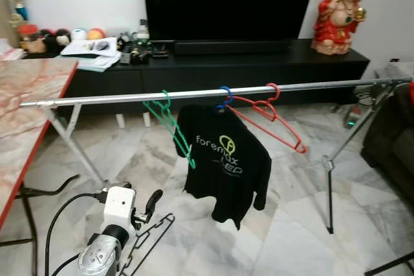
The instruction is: Hang hanger
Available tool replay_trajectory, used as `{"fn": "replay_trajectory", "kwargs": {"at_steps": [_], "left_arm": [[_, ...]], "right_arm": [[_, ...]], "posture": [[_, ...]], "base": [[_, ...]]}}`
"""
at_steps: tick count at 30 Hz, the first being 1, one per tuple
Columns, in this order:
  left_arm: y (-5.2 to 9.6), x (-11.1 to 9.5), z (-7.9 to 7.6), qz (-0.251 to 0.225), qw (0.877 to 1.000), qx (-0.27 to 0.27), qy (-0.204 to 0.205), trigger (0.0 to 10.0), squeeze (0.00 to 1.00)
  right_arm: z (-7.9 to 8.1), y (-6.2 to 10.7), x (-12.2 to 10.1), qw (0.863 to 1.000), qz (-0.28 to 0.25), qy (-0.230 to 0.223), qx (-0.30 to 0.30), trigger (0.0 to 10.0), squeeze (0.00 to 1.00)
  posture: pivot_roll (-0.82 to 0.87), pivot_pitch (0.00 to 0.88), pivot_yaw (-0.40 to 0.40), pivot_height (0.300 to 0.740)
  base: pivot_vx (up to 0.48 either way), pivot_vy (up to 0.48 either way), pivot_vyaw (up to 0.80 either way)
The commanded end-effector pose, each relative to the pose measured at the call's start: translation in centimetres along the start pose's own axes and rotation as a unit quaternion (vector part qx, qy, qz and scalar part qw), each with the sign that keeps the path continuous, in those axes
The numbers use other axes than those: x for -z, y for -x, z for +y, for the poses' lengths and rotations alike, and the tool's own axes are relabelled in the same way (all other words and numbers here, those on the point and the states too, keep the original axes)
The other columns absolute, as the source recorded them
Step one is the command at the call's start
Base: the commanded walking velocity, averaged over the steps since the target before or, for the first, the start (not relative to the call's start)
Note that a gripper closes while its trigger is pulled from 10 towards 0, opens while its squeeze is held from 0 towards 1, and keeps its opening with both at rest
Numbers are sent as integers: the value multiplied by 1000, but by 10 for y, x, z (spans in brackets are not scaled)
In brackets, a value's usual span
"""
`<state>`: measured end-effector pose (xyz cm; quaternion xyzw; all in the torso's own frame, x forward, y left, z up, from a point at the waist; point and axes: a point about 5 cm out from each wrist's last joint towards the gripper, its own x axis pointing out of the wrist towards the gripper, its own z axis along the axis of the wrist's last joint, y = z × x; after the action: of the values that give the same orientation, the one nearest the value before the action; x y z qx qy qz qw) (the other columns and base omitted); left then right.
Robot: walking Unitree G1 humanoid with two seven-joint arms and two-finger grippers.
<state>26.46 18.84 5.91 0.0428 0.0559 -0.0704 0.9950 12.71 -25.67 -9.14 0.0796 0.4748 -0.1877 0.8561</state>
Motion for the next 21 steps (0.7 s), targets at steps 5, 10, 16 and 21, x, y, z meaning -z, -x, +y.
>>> {"fn": "replay_trajectory", "kwargs": {"at_steps": [5, 10, 16, 21], "left_arm": [[-5, -7, -3, -7, 1000, 7, 7, 10000, 0], [-6, -10, -3, -10, 1000, 6, 9, 10000, 0], [-9, -14, -5, -18, 1000, 2, 11, 10000, 0], [-10, -16, -5, -19, 1000, 3, 10, 10000, 0]], "right_arm": [[0, -1, -6, 1000, -10, -2, 1, 10000, 0], [0, -1, -6, 1000, -14, -4, 2, 10000, 0], [1, -1, -8, 1000, -20, -6, -1, 10000, 0], [2, -1, -8, 1000, -22, -7, -2, 10000, 0]], "posture": [[101, 0, -12, 740], [101, 0, -12, 740], [100, 0, -9, 740], [99, 0, -8, 740]], "base": [[0, 0, -770], [0, 0, -305], [0, 0, 0], [0, 0, 0]]}}
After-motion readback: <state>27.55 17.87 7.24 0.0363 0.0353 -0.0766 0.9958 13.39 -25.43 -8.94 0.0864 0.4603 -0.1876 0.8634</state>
